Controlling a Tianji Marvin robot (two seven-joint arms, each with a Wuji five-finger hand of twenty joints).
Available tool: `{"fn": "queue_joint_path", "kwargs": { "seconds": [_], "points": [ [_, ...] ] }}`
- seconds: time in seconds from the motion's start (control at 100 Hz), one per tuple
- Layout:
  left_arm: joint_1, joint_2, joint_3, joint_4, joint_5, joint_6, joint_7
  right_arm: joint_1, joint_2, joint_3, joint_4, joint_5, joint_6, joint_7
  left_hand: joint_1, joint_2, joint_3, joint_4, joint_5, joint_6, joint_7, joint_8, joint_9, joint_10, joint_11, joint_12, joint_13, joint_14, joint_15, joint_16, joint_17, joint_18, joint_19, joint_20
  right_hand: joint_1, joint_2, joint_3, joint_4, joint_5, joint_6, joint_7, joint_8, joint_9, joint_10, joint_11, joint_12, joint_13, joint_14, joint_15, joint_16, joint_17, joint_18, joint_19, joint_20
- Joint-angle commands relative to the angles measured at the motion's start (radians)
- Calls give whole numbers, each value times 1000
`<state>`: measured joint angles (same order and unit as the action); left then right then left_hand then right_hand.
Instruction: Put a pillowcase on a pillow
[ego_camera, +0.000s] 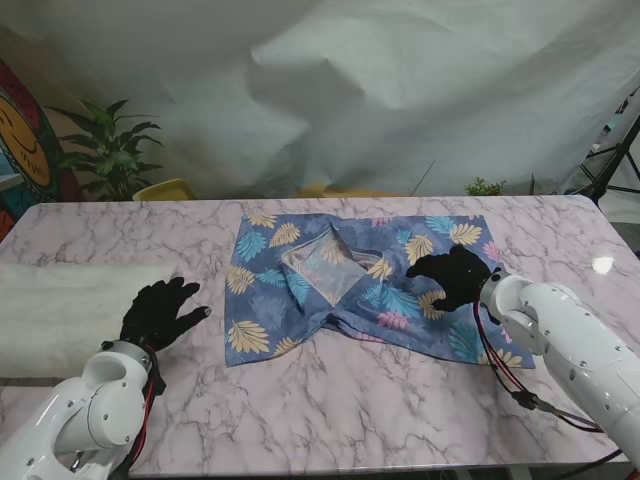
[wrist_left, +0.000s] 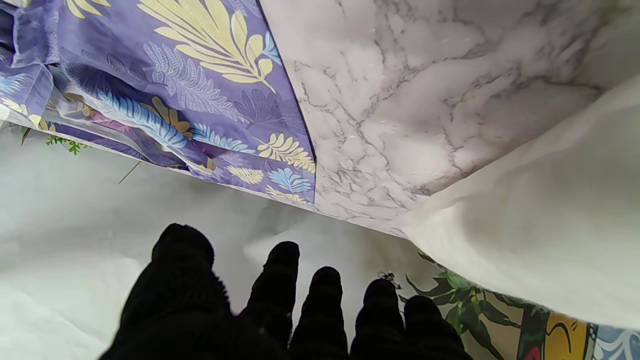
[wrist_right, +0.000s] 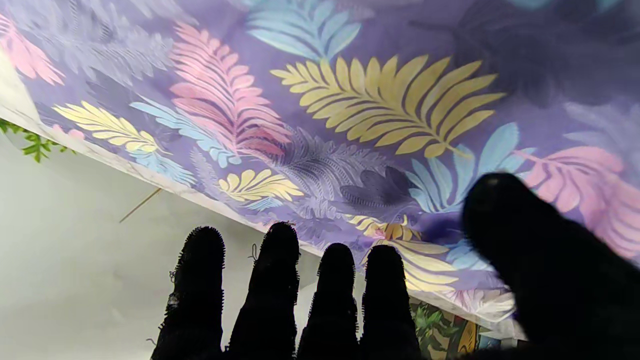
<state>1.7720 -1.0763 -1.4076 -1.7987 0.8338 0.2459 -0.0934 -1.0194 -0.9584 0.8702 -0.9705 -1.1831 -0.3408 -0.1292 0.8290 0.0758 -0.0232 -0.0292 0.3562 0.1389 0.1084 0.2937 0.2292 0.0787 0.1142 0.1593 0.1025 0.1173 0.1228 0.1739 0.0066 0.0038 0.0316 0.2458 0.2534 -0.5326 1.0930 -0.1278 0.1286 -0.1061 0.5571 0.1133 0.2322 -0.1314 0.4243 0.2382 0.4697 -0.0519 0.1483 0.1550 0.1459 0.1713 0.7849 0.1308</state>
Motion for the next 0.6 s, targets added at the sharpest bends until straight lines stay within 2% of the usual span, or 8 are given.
{"fn": "queue_joint_path", "kwargs": {
  "seconds": [0.0, 0.12, 0.23, 0.36, 0.59],
  "points": [
    [-9, -1, 9, 7, -5, -4, -20, 37, -18, -20, 23, 26, 0, -10, 14, -5, -5, 11, 20, -21, 11, 5, 16, 0, 8, 10, 7, -5, 17, 3, -2, 3, 18, 16, 34, -59, 71, -21, -37, -23, 6, -17, -34, -15, 19, 10, -9, 22, -31, -24, -2, 27, 2, 4],
    [-18, 0, 17, 13, -8, -6, -24, 142, -38, -196, 118, 103, 16, -92, 15, -4, -5, 11, 20, -21, 11, 5, 16, 2, 7, 10, 6, -5, 17, 3, -2, 2, 18, 16, 55, -89, 116, -29, -39, -37, 23, -11, -32, -25, 33, 15, 5, 8, -31, -24, 11, 23, 9, 8],
    [-26, 1, 24, 19, -10, -10, -29, 248, -79, -385, 237, 202, 19, -201, 15, -4, -5, 11, 20, -22, 11, 5, 16, 2, 7, 10, 7, -4, 17, 3, -1, 2, 18, 16, 76, -111, 143, -26, -39, -44, 26, -11, -32, -30, 39, 17, 4, -5, -32, -24, 20, 21, 13, 10],
    [-35, 2, 32, 26, -13, -13, -35, 342, -143, -568, 366, 297, 18, -302, 15, -3, -5, 11, 20, -22, 11, 5, 16, 1, 7, 10, 7, -5, 17, 3, -1, 2, 18, 16, 87, -133, 165, -27, -40, -46, 23, -13, -32, -32, 39, 16, 13, -3, -26, -21, 36, 22, 23, 15],
    [-45, 4, 40, 34, -15, -15, -40, 420, -264, -745, 562, 418, -14, -433, 16, -3, -5, 11, 19, -22, 11, 5, 15, 3, 7, 10, 8, -2, 18, 3, 0, 7, 19, 16, 101, -151, 165, -31, -46, -26, -1, -22, -35, -19, 41, 16, 45, 21, -20, -19, 63, 34, 42, 24]
  ]
}}
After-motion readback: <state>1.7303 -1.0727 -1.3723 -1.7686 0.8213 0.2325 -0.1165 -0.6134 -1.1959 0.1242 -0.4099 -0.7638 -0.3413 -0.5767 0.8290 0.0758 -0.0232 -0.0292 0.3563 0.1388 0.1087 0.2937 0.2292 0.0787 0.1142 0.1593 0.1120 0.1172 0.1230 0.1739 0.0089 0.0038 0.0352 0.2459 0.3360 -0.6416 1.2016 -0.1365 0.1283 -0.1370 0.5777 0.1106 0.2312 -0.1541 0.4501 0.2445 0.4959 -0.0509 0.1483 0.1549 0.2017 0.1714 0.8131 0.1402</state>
